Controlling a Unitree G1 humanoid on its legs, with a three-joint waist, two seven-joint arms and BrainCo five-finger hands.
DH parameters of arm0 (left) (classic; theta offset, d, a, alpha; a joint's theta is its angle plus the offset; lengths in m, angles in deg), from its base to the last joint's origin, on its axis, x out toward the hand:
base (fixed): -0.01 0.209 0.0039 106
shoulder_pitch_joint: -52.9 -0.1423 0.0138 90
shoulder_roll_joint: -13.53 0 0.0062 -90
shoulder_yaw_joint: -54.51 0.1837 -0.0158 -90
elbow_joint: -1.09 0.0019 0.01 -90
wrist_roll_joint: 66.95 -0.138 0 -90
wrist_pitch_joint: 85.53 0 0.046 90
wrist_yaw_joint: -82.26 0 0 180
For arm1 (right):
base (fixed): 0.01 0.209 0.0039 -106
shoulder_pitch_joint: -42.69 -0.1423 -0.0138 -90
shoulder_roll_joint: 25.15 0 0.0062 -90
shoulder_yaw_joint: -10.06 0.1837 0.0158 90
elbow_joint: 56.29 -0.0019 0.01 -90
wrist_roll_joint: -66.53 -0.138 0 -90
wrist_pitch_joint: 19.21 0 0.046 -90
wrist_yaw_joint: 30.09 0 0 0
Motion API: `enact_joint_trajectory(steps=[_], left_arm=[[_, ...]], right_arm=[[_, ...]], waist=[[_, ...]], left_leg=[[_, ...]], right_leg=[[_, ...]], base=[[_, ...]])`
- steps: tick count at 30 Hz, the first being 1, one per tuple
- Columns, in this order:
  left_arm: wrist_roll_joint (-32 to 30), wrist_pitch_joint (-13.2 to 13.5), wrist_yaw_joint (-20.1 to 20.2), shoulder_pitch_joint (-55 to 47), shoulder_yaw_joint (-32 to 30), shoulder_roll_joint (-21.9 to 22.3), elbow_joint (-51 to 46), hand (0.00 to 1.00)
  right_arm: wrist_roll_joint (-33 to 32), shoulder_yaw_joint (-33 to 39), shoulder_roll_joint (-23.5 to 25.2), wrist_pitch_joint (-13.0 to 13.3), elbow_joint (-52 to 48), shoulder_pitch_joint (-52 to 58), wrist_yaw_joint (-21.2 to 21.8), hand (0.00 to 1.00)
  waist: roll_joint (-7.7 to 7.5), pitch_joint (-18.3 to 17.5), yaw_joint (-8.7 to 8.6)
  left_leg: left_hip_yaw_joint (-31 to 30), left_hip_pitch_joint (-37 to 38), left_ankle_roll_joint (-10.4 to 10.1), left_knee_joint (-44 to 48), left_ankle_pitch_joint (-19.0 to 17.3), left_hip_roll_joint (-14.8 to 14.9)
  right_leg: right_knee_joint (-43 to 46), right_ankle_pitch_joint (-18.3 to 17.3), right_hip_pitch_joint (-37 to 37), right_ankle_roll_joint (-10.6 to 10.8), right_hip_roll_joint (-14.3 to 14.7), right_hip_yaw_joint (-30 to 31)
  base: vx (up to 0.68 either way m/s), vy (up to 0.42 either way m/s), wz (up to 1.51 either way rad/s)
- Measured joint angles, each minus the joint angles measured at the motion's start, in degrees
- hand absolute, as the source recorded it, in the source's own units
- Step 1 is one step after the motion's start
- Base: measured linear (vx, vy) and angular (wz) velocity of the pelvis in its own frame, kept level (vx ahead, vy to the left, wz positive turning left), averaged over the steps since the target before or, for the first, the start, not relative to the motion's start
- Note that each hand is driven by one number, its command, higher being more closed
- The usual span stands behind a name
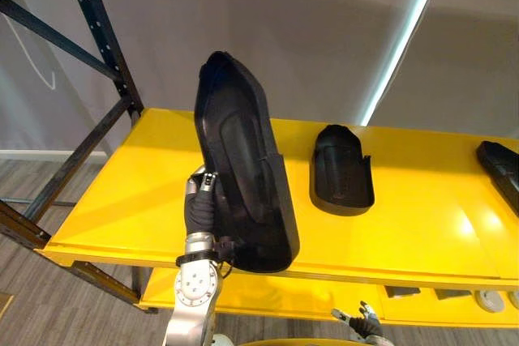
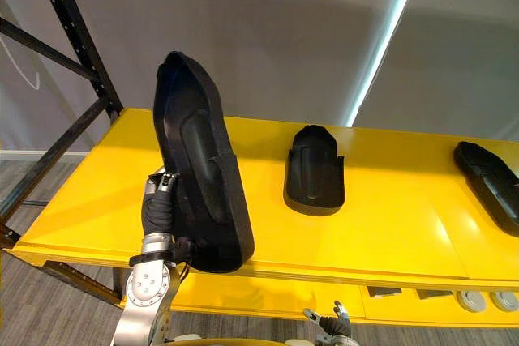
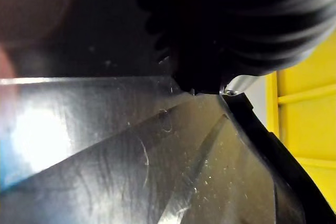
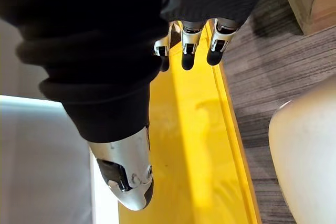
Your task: Walk over and take plastic housings, then place them on the shelf
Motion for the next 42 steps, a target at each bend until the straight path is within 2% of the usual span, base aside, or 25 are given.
enact_joint_trajectory(steps=[6,12,16,21,27,29,33,35,41,42], left_arm=[[-1.44,-1.00,0.02,0.16,-0.80,-1.12,2.52,1.00],[-4.33,-2.64,-0.12,3.24,-4.40,-3.88,4.19,1.00],[-6.48,-5.14,-0.66,8.64,-8.75,-6.35,6.55,1.00],[-7.07,-6.65,-1.57,13.31,-11.04,-7.13,10.29,1.00],[-7.27,-8.02,-1.55,16.00,-11.58,-7.34,17.47,1.00],[-7.32,-8.70,-1.56,18.04,-12.00,-7.94,22.37,1.00],[-7.58,-10.43,-1.64,21.71,-13.35,-9.17,31.19,1.00],[-8.04,-10.93,-1.71,21.94,-14.23,-9.31,32.28,1.00],[-9.35,-12.29,-1.76,26.80,-15.43,-11.90,38.30,1.00],[-9.37,-12.30,-1.76,27.10,-15.84,-11.98,38.60,0.00]], right_arm=[[0.10,-0.27,-0.18,0.00,0.60,0.33,0.15,0.00],[0.24,-0.28,-0.33,-0.04,0.66,1.44,1.24,0.00],[0.77,-0.22,-0.49,-0.06,0.67,1.47,1.58,0.00],[1.36,-0.10,-0.50,-0.09,1.11,1.39,2.80,0.00],[2.00,0.01,-0.82,-0.17,1.96,0.67,3.75,0.00],[2.41,-0.03,-0.86,-0.18,2.17,0.52,3.78,0.00],[3.02,-0.02,-1.28,-0.24,2.27,-0.02,3.84,0.00],[3.03,-0.01,-1.28,-0.25,2.29,-0.08,3.83,0.00],[3.27,-0.05,-1.47,-0.23,2.39,-0.13,3.87,0.00],[3.36,-0.09,-1.56,-0.23,2.42,-0.13,3.88,0.00]], waist=[[-0.22,-0.59,-0.05],[0.02,-1.32,-0.03],[0.16,-2.18,-0.12],[-0.06,-2.34,-0.26],[0.33,-2.16,-0.23],[0.05,-2.34,-0.31],[0.52,-2.01,-0.79],[0.58,-1.98,-1.39],[0.56,-1.95,-1.58],[0.56,-1.95,-1.58]], left_leg=[[2.64,0.59,0.21,-0.56,-0.01,-0.05],[2.62,0.55,0.28,-0.96,0.11,-0.05],[2.76,0.55,0.42,-1.79,0.69,-0.13],[2.82,0.77,0.45,-3.66,2.04,-0.47],[2.85,2.02,-0.01,-6.96,3.69,-0.71],[2.91,2.73,-0.12,-8.86,4.86,-1.20],[2.86,2.85,-0.31,-12.40,7.18,-1.74],[2.80,3.31,-0.22,-13.71,7.79,-2.05],[2.84,3.95,-0.15,-15.83,8.59,-2.67],[2.83,4.00,-0.15,-15.97,8.59,-2.73]], right_leg=[[-5.81,3.91,1.37,0.83,-0.06,2.54],[-7.59,4.76,1.90,0.75,0.02,2.51],[-9.64,6.09,2.16,0.68,0.12,2.57],[-11.56,7.32,2.36,0.16,0.19,2.89],[-12.92,8.18,2.41,-0.43,0.49,3.69],[-12.91,8.28,2.03,-0.49,0.28,3.71],[-15.22,10.08,1.47,-0.78,0.32,3.83],[-15.62,10.38,1.34,-0.96,0.28,3.95],[-16.73,11.44,0.95,-1.03,0.25,4.97],[-16.92,11.61,0.94,-1.02,0.25,5.18]], base=[[-0.04,0.088,-0.21],[-0.01,0.006,0.00],[0.01,0.002,0.00],[0.00,0.000,0.00],[-0.02,-0.014,-0.03],[-0.02,-0.010,0.00],[-0.01,-0.014,-0.03],[0.00,-0.010,-0.04],[-0.01,0.003,-0.09],[-0.01,0.010,-0.14]])
